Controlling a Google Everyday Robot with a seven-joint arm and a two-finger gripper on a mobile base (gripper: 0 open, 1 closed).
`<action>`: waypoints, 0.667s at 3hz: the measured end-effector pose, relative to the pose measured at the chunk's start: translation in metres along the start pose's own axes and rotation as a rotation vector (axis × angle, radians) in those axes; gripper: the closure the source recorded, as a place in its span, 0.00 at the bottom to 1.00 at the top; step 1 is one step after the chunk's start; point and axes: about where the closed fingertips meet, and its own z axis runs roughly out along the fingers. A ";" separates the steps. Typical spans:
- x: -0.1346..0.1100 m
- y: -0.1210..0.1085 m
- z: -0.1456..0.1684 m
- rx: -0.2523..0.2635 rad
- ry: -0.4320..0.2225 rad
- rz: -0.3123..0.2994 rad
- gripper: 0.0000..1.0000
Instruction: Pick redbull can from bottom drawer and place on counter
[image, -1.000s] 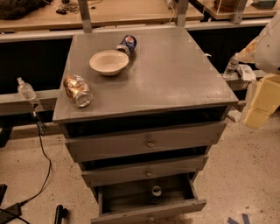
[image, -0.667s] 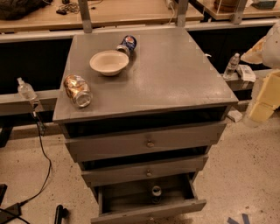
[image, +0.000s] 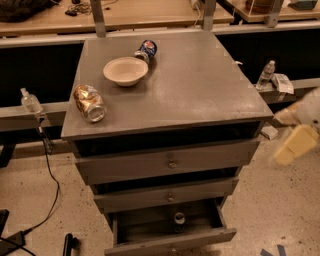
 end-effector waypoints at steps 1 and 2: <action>0.028 -0.006 -0.005 0.046 -0.103 0.113 0.00; 0.026 -0.006 -0.007 0.050 -0.099 0.108 0.00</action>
Offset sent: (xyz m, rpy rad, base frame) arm -0.0089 -0.0255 -0.0113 0.0906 -0.0323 -0.1267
